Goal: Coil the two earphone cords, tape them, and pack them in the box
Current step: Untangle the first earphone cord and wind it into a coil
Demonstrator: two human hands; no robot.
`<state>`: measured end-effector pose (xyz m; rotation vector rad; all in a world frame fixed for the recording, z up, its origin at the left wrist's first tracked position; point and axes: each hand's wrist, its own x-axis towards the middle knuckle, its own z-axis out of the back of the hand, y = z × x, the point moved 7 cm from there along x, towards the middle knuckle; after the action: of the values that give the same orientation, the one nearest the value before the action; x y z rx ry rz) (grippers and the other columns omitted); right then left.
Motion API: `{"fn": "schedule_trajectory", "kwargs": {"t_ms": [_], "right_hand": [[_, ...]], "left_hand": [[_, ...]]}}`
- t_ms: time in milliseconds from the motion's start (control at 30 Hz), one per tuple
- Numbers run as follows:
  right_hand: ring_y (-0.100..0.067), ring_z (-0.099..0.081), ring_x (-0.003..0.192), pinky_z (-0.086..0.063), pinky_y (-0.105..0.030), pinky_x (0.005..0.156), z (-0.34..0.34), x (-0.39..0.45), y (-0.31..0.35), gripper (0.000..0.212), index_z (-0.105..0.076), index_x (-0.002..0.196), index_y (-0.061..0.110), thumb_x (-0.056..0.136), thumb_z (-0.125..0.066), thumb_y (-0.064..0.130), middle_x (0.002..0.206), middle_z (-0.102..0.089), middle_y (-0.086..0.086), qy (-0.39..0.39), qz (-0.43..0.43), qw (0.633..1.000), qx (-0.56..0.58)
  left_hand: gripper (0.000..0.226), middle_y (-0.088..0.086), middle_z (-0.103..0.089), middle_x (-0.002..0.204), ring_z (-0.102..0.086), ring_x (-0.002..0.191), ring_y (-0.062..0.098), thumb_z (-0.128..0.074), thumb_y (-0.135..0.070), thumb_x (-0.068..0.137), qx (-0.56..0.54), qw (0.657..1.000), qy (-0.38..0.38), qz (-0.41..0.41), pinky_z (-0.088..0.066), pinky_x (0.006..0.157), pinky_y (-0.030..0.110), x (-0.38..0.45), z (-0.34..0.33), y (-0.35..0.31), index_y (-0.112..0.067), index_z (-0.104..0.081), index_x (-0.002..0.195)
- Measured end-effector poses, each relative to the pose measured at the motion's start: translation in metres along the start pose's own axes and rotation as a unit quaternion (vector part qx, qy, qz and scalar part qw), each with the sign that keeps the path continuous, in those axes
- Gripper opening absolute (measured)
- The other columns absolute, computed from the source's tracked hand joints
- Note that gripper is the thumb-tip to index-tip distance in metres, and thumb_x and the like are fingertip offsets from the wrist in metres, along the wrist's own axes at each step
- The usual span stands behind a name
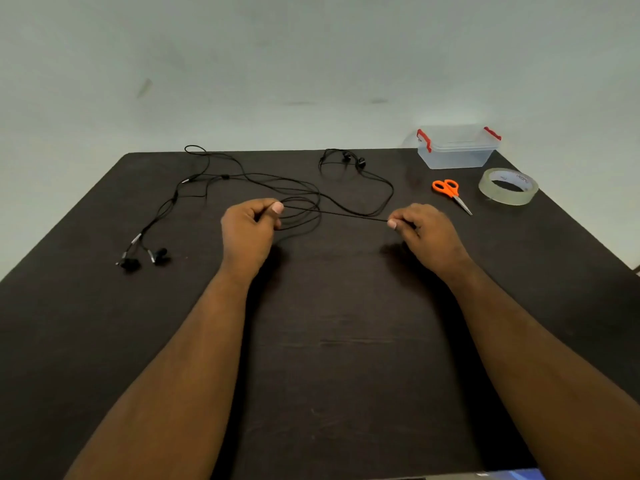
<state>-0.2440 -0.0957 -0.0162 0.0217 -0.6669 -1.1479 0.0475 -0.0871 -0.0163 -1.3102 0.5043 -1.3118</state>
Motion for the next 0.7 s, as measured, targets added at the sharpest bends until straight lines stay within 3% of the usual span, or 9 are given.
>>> {"fn": "schedule_trajectory", "kwargs": {"t_ms": [100,267,433,500,567,633,700], "right_hand": [[-0.019,-0.054,0.083,-0.042,-0.036,0.075,0.001,0.002,-0.007,0.013,-0.070,0.095,0.016,0.093,-0.059,0.021,0.089,-0.066,0.001,-0.021,-0.023,1.000,-0.002],[-0.021,-0.056,0.091,-0.046,-0.041,0.081,0.006,0.002,-0.012,0.013,-0.069,0.096,0.017,0.093,-0.058,0.022,0.096,-0.068,0.001,-0.035,-0.071,0.997,-0.026],[-0.023,-0.059,0.095,-0.047,-0.039,0.081,0.006,0.001,-0.017,0.015,-0.068,0.093,0.019,0.094,-0.054,0.025,0.098,-0.067,0.000,-0.039,-0.168,0.985,-0.029],[-0.023,-0.057,0.104,-0.045,-0.041,0.087,0.006,0.000,-0.021,0.013,-0.066,0.096,0.026,0.095,-0.054,0.030,0.107,-0.065,0.001,-0.027,-0.226,0.973,-0.035],[-0.025,-0.047,0.122,-0.036,-0.046,0.098,0.005,-0.002,-0.019,0.028,-0.060,0.117,0.029,0.092,-0.057,0.039,0.129,-0.056,0.001,-0.011,-0.263,0.963,-0.061],[-0.023,-0.040,0.131,-0.032,-0.048,0.106,0.005,0.006,0.008,0.052,-0.051,0.135,0.026,0.087,-0.063,0.042,0.140,-0.049,0.001,-0.056,-0.205,0.976,-0.036],[-0.019,-0.045,0.130,-0.034,-0.043,0.110,-0.003,0.016,0.056,0.052,-0.054,0.133,0.018,0.084,-0.068,0.027,0.136,-0.054,0.001,-0.108,-0.067,0.984,0.126]], "left_hand": [[0.011,-0.002,-0.066,0.070,-0.062,0.071,0.008,-0.063,-0.017,0.091,0.037,0.999,0.008,-0.022,-0.047,0.070,0.011,0.004,0.004,-0.001,-0.012,-0.073,0.090],[0.011,-0.003,-0.064,0.084,-0.060,0.081,0.011,-0.061,-0.007,0.091,0.135,0.980,0.038,-0.143,-0.043,0.070,0.010,0.007,0.007,-0.011,-0.005,-0.072,0.089],[0.012,0.008,-0.067,0.082,-0.061,0.078,0.017,-0.060,-0.007,0.091,0.150,0.970,0.044,-0.187,-0.046,0.069,0.026,0.008,-0.007,-0.021,-0.003,-0.071,0.088],[0.011,0.006,-0.066,0.079,-0.059,0.075,0.016,-0.061,-0.009,0.091,0.140,0.969,0.054,-0.198,-0.048,0.067,0.027,0.004,-0.014,-0.025,-0.003,-0.071,0.088],[0.010,0.001,-0.061,0.075,-0.055,0.071,0.014,-0.064,-0.012,0.090,0.132,0.967,0.057,-0.209,-0.044,0.063,0.022,0.002,-0.017,-0.029,-0.006,-0.071,0.086],[0.009,-0.005,-0.052,0.070,-0.050,0.066,0.012,-0.066,-0.014,0.089,0.128,0.965,0.065,-0.220,-0.037,0.059,0.016,0.000,-0.023,-0.033,-0.009,-0.070,0.083],[0.006,-0.005,-0.050,0.067,-0.049,0.063,0.009,-0.068,-0.013,0.086,0.115,0.961,0.089,-0.234,-0.036,0.059,0.015,-0.003,-0.032,-0.038,-0.009,-0.071,0.082]]}}
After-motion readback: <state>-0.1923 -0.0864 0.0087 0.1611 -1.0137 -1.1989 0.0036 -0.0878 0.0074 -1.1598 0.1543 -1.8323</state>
